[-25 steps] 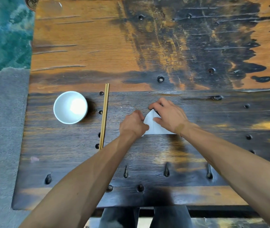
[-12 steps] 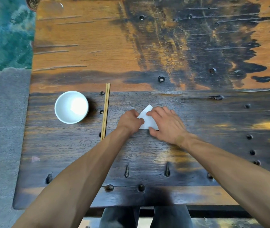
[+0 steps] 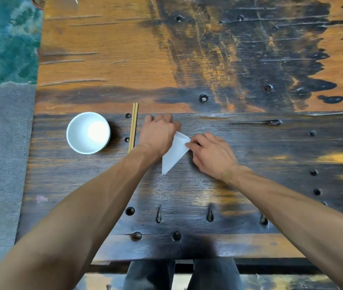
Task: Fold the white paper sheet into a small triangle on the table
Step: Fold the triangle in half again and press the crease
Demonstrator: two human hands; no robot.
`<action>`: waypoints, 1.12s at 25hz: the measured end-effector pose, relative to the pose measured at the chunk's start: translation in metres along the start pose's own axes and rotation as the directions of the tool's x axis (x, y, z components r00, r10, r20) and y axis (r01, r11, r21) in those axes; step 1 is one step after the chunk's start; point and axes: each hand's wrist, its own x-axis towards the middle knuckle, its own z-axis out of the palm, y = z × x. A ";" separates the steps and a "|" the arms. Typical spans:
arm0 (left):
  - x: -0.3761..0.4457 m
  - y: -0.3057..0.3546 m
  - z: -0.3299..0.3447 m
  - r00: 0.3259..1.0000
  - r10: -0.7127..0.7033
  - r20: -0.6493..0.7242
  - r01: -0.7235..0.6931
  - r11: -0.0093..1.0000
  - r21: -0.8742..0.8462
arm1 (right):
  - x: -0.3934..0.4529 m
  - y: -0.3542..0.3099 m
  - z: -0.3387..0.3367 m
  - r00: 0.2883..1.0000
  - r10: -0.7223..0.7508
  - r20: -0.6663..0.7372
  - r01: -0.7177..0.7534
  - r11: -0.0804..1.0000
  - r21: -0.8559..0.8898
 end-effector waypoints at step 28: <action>-0.098 0.008 0.051 0.976 0.041 -0.216 -0.066 0.992 -0.109 | -0.027 -0.002 0.018 0.991 -0.080 -0.108 0.069 0.993 -0.100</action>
